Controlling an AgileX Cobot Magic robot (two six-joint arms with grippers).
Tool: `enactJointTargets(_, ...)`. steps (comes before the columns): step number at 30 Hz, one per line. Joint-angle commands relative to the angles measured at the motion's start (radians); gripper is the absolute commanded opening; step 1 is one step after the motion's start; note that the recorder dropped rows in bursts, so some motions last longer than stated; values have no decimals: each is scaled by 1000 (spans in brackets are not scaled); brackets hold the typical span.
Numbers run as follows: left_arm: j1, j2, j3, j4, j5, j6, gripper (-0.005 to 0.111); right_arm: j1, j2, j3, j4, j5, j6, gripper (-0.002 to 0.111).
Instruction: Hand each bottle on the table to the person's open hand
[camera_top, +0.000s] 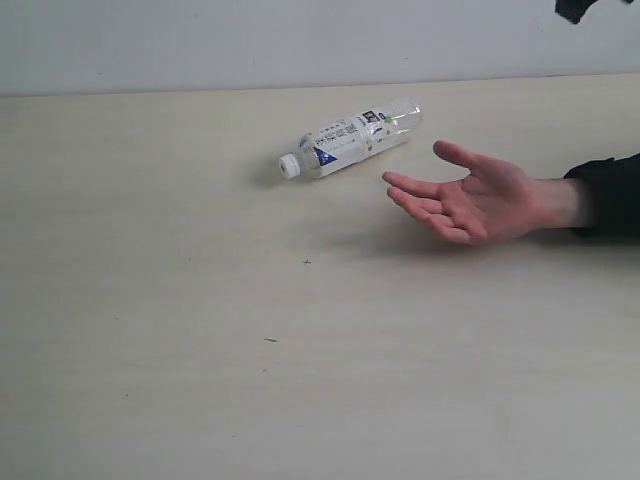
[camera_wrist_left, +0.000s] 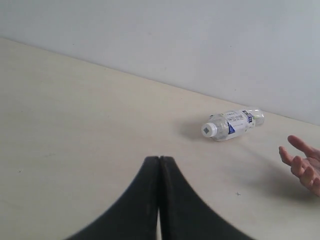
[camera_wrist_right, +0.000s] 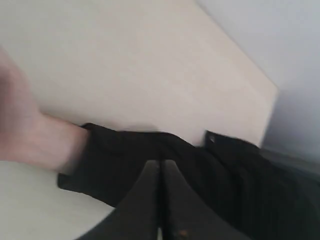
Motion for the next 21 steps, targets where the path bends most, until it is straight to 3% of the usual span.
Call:
enactJointTargets(1,-4,-6,2,2,-6,3,0,-17,94,-62,288,-65,-310,1)
enactJointTargets(5,-4,-6,2,2,-6,3,0,3,173,-62,408,-223,-469,22)
enactJointTargets(10,-4,-6,2,2,-6,3,0,70,265,-62,413,-326,-735,56)
enactJointTargets(13,-4,-6,2,2,-6,3,0,105,305,-62,395,-381,-891,70)
enactJointTargets(21,-4,-6,2,2,-6,3,0,171,371,-62,348,-510,-986,79)
